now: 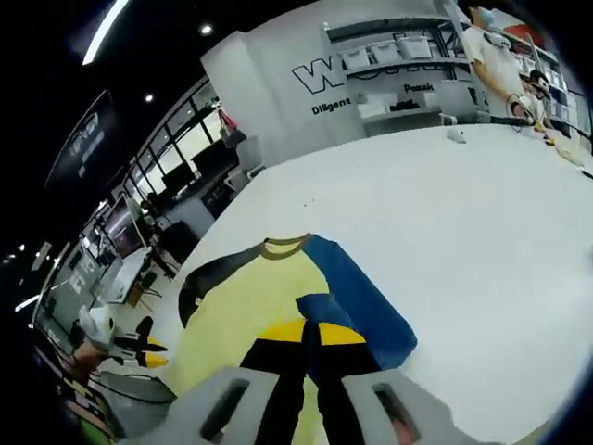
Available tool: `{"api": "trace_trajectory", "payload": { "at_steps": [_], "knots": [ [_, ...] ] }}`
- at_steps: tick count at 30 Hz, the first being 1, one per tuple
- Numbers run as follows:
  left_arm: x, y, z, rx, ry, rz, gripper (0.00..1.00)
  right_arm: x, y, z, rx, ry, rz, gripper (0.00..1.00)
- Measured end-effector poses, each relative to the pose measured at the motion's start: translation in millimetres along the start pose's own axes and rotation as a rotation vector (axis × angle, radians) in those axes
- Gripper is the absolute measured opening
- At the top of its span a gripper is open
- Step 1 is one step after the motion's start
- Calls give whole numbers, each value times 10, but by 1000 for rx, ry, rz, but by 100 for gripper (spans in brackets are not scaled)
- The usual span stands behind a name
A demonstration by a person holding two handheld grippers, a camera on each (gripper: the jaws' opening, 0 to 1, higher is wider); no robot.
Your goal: Fold the garment on the visible template until the final outline fits inside the template.
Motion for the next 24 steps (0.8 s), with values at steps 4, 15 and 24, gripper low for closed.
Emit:
{"api": "trace_trajectory", "payload": {
  "at_steps": [4, 15, 24],
  "knots": [
    [8, -16, 25, 9, 8, 4, 16, -277, -5, 64, -24, -74, 31, 0],
    [6, -40, 52, 22, 10, 7, 16, -664, 301, 327, -132, -170, 148, 0],
    [-13, -3, 58, 30, 7, -5, 16, -855, 622, 591, -202, -185, 139, 0]
  ]
}}
Point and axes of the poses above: the point that each gripper's makers call its tool centre point, and the gripper's own axes: z roughly forward along the fingers, y roughly to its left, x roughly out of its underside, the point moved 6 cm from there along -z, roughly backward along the fingers, and after that the axes turned 15 degrees about -y, right-handed, at the moved point
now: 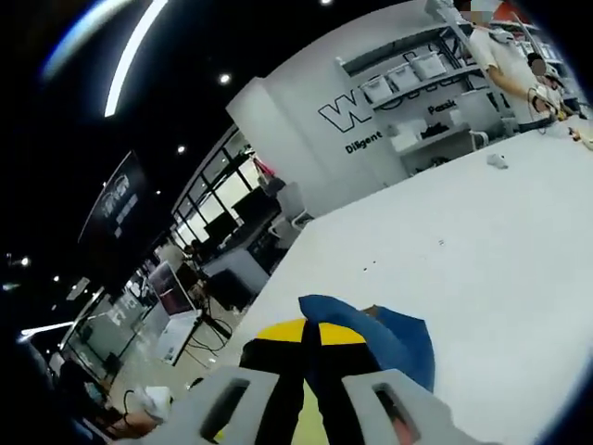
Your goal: Fold the garment on the visible template until the final outline fits inside the template.
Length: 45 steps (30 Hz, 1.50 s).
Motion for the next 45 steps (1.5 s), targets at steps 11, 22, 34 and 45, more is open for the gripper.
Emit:
{"api": "trace_trajectory", "payload": {
  "at_steps": [11, 22, 34, 45],
  "knots": [
    [-21, -45, 67, 21, -5, 17, 17, 13, 390, 510, -74, 21, 8, 0],
    [10, -14, 44, 17, 10, 15, 17, 188, 670, 972, -156, 95, -41, 0],
    [-98, -69, 58, 22, 2, 69, 18, 852, 893, 1568, -231, 213, -123, 0],
    [-73, -82, 31, 23, 3, 54, 17, 1372, 910, 1777, -221, 295, -92, 0]
  ]
}}
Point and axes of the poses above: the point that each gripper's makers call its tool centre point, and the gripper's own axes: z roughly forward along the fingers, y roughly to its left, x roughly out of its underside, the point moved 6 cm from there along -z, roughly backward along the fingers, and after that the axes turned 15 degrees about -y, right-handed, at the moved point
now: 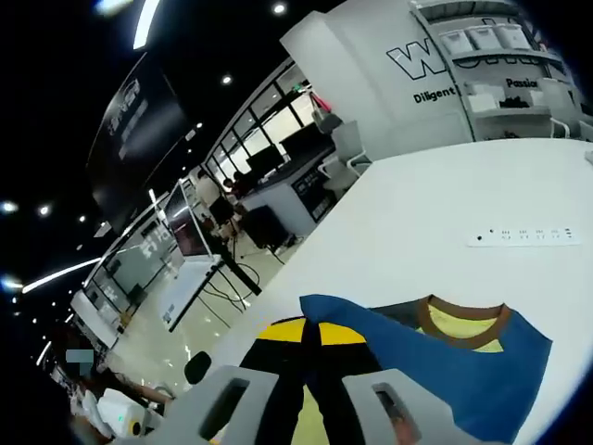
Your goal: Fold the garment on the visible template until the final outline fits inside the template.
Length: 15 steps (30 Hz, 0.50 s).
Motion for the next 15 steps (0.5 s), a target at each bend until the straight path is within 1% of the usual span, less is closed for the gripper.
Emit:
{"api": "trace_trajectory", "payload": {
  "at_steps": [2, 3, 5, 7, 10, 12, 15],
  "knots": [
    [4, 3, -5, -1, 3, -1, 17, 102, 15, 78, 1, 20, 2, 0],
    [4, 3, -5, -1, 4, -1, 17, 119, 17, 91, 1, 23, -1, 0],
    [4, 6, -9, -1, 5, -2, 17, 232, 13, 168, 11, 46, -25, 0],
    [5, 14, -13, -2, 7, -2, 17, 309, 21, 214, 7, 65, -24, 0],
    [7, 30, -17, -5, 11, -3, 17, 465, 32, 307, 1, 105, -20, 0],
    [7, 42, -18, -8, 11, -5, 17, 588, 37, 350, -4, 149, -21, 0],
    [18, 46, -17, -9, 15, -8, 17, 732, 25, 420, -6, 188, -21, 0]
  ]
}}
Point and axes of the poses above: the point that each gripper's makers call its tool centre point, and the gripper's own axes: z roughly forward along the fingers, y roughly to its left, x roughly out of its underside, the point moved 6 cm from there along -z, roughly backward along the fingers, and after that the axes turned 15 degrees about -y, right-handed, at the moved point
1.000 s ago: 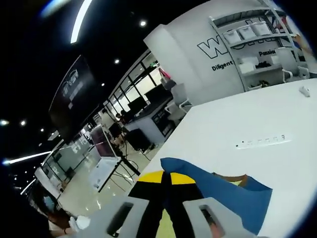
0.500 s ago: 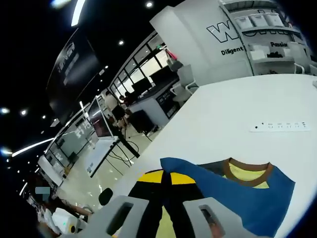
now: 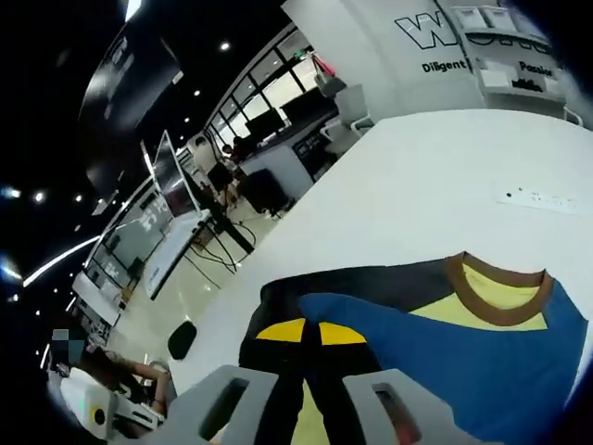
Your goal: Fold the garment on the visible template until the final outline fits inside the template.
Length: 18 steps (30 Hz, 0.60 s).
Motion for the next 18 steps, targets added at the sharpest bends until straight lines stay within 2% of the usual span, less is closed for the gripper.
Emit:
{"api": "trace_trajectory", "payload": {
  "at_steps": [4, 8, 18],
  "knots": [
    [23, -9, -2, -1, 5, -7, 17, 158, -30, 123, 2, 56, 27, 0],
    [41, -8, -15, -7, 3, -17, 17, 256, -62, 230, 16, 70, 103, 0],
    [85, 23, -48, -25, 10, -37, 16, 307, -121, 396, 60, 46, 246, 0]
  ]
}}
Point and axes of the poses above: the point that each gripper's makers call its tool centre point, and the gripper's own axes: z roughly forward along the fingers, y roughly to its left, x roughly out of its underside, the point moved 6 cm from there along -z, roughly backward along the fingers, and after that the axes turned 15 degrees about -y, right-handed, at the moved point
